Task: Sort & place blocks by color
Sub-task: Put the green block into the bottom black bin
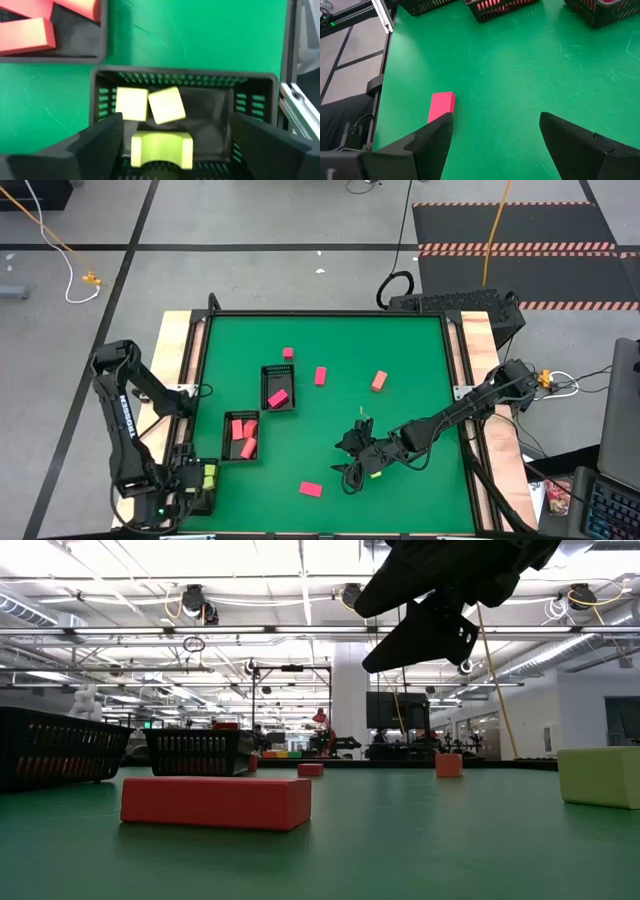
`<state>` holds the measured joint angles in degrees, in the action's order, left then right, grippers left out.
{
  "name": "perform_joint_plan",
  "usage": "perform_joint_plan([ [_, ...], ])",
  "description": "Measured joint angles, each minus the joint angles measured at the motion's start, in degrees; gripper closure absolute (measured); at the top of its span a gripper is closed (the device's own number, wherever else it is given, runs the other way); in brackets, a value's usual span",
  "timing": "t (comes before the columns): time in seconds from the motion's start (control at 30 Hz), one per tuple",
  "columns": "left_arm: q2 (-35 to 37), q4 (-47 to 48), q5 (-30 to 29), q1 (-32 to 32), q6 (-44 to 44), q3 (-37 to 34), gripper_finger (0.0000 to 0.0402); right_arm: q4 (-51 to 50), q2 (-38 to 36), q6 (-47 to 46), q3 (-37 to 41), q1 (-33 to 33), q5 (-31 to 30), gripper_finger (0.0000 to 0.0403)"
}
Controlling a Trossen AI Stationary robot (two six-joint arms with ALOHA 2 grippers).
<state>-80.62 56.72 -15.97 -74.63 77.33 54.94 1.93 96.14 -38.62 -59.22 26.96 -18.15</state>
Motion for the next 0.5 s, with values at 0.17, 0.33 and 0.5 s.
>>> perform_joint_plan([
  [0.17,0.0,0.0,0.0,4.7,-5.7,0.6,0.0023,-0.3,0.0,0.6,0.0,0.0,0.5,0.0112],
  [0.33,0.0,-0.6,-3.6,11.6,-15.6,1.6,0.005,-5.3,-0.1,-0.8,0.0,-0.7,7.2,0.0112],
  [0.5,0.0,-8.5,-7.9,19.1,-30.1,1.7,0.0079,-19.8,-2.6,-5.9,0.0,-1.3,15.6,0.0112],
])
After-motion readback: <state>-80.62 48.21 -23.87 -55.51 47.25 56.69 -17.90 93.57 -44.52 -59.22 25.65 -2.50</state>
